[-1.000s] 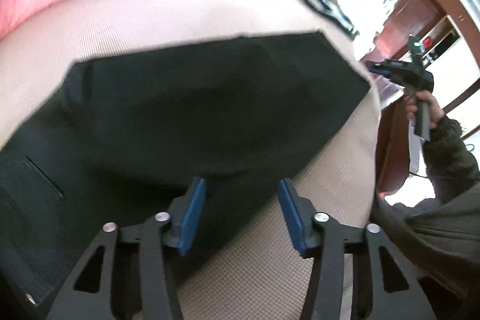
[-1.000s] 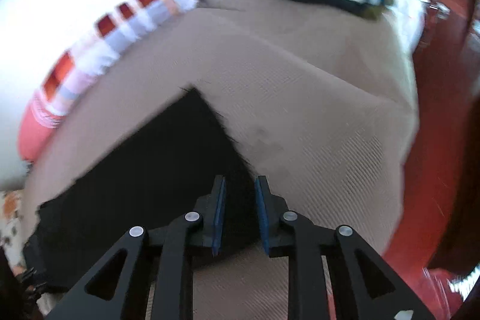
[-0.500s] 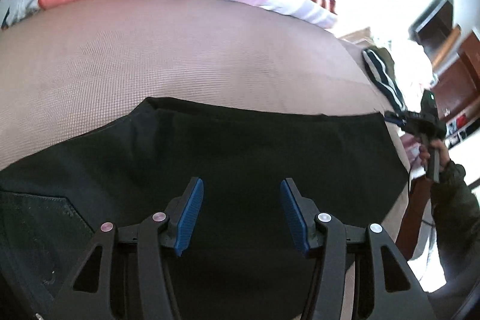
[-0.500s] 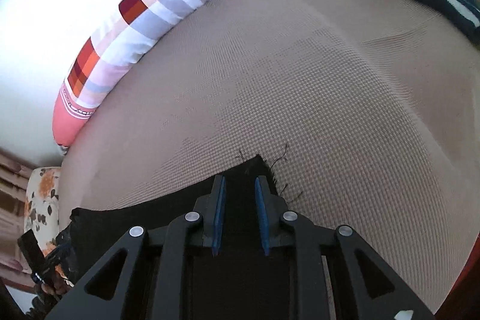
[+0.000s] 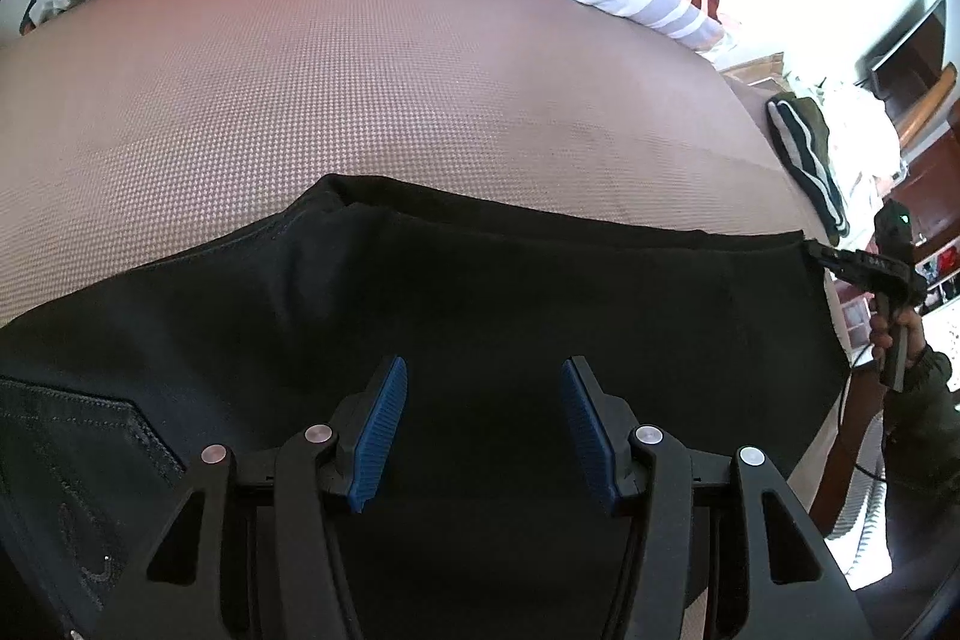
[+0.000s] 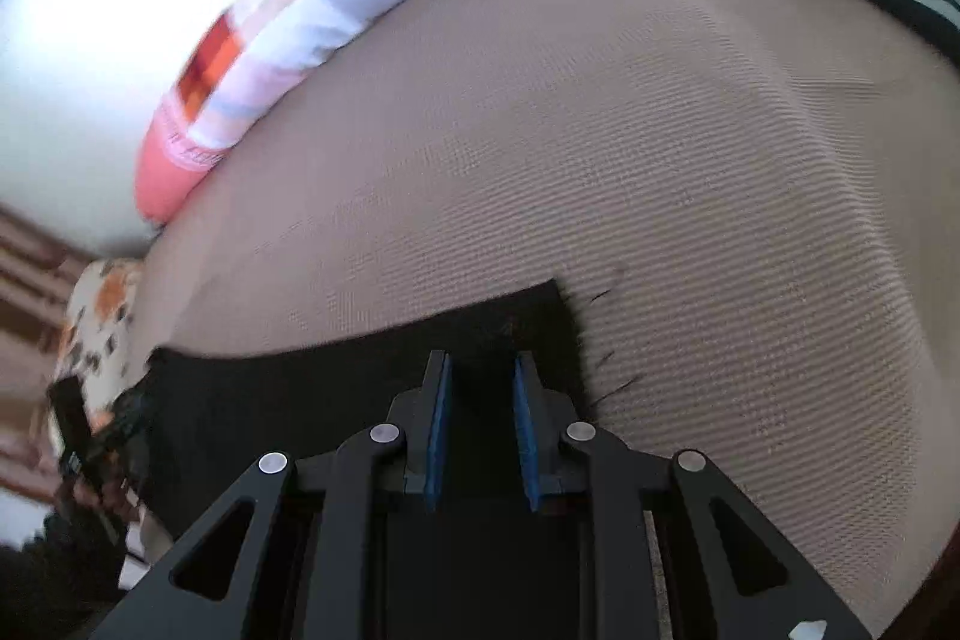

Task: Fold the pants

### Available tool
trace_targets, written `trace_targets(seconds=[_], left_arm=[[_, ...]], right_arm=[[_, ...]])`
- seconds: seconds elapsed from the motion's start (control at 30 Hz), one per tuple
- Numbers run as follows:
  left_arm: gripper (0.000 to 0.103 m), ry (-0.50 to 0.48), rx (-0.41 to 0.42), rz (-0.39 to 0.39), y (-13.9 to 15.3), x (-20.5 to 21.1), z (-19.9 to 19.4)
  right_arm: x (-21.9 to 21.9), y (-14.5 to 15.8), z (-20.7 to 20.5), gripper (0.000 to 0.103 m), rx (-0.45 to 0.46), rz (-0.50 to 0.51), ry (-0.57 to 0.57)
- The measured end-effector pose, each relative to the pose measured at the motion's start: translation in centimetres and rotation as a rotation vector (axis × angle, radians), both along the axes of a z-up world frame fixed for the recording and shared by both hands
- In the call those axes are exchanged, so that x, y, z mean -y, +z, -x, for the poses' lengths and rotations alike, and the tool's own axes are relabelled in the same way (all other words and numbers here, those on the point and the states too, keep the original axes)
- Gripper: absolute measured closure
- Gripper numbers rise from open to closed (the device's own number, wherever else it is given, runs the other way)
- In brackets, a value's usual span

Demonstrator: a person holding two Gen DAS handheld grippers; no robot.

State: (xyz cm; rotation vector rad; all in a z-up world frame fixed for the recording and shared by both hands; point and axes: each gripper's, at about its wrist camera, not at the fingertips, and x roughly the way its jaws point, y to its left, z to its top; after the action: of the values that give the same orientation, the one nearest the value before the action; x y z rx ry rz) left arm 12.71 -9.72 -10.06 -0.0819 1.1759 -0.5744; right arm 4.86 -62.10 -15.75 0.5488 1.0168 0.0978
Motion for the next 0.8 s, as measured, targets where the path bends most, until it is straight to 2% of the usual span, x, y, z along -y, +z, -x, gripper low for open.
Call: trace_targets(seconds=[0.1, 0.23, 0.27, 0.3, 0.4, 0.53, 0.67, 0.8], left_arm=[[0.048, 0.009, -0.010, 0.000, -0.3, 0.0, -0.2], [0.048, 0.013, -0.010, -0.010, -0.4, 0.2, -0.4], [0.048, 0.012, -0.007, -0.012, -0.4, 0.3, -0.4], [0.048, 0.012, 0.001, -0.019, -0.4, 0.3, -0.4], [0.048, 0.023, 0.020, -0.022, -0.4, 0.2, -0.5], [0.048, 0.032, 0.052, -0.020, -0.1, 0.1, -0.9], [0.048, 0.036, 0.090, -0.032, 0.1, 0.0, -1.1], [0.048, 0.040, 0.121, -0.037, 0.1, 0.0, -1.5]], right_arm=[[-0.3, -0.3, 0.0, 0.083, 0.013, 0.005, 0.018], [0.6, -0.6, -0.5, 0.083, 0.060, -0.072, -0.040], [0.6, -0.8, -0.8, 0.087, 0.054, -0.077, -0.046], [0.4, -1.1, -0.9, 0.097, 0.043, -0.069, -0.053], [-0.5, -0.3, -0.5, 0.100, 0.063, 0.009, -0.110], [-1.1, 2.0, 0.7, 0.101, 0.140, 0.112, -0.221], [-0.8, 1.8, 0.5, 0.102, 0.129, 0.160, -0.298], [-0.4, 0.8, -0.7, 0.102, 0.110, 0.146, -0.338]])
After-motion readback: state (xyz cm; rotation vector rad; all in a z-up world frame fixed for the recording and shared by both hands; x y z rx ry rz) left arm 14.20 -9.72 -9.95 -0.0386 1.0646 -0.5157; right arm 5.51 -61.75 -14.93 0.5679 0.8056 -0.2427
